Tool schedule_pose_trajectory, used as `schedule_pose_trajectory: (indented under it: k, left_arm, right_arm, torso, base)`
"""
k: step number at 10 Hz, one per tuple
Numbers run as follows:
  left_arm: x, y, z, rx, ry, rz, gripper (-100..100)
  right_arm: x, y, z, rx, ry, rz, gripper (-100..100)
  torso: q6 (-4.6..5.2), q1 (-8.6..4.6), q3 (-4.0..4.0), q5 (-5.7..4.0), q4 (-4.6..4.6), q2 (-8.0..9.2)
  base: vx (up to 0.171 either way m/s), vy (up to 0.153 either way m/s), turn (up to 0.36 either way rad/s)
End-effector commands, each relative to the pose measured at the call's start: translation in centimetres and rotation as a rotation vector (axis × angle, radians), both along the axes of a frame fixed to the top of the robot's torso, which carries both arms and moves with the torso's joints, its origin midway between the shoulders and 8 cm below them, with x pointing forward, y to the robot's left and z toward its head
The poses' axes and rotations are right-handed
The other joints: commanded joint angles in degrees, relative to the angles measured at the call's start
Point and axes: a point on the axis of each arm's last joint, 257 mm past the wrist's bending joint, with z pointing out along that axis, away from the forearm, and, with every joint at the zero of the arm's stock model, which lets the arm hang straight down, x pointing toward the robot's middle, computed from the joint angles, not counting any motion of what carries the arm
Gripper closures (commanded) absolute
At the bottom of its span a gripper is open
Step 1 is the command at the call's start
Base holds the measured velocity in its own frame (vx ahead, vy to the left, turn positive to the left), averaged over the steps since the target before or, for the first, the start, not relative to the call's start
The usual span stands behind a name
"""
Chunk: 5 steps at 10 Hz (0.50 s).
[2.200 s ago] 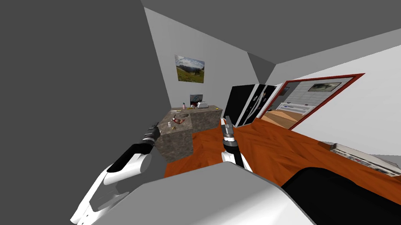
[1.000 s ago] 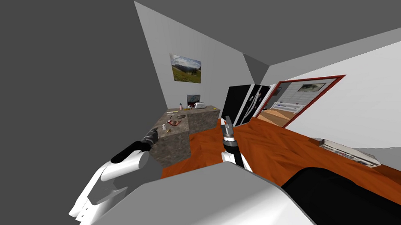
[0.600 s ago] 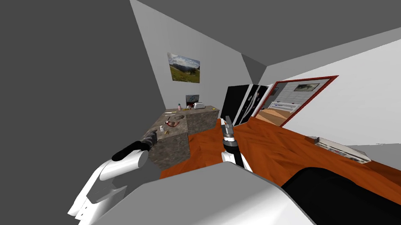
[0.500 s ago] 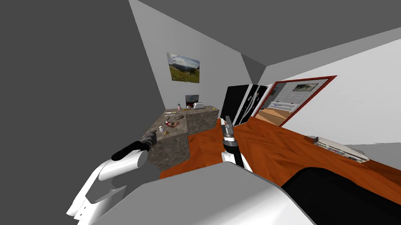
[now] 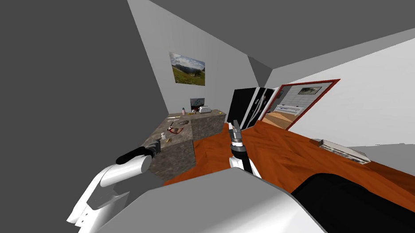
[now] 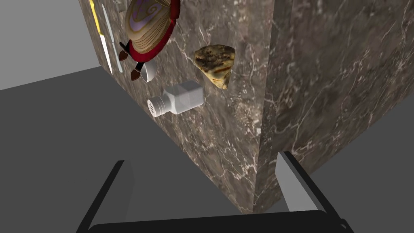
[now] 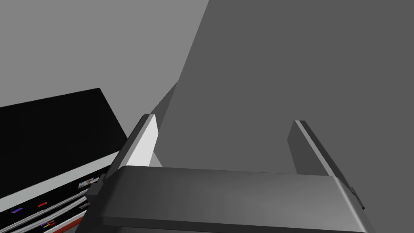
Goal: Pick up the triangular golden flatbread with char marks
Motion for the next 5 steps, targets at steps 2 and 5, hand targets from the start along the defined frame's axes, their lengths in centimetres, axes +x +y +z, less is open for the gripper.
schedule_pose_trajectory:
  k: [2,5]
  left_arm:
    - [-1.0,0.7,-1.5,-0.024,0.068,0.031,-100]
    - [-2.4,2.0,-3.0,-0.054,0.143,0.080,-100]
  right_arm:
    - [0.0,0.0,0.0,0.000,0.000,0.000,0]
    - [0.0,0.0,0.0,0.000,0.000,0.000,0]
  torso:
    - [0.01,0.01,-0.06,0.00,-0.02,-0.12]
    - [-0.01,0.05,-0.07,0.02,-0.03,-0.10]
  base:
    - [0.090,0.000,-0.075]
    - [0.087,0.004,-0.073]
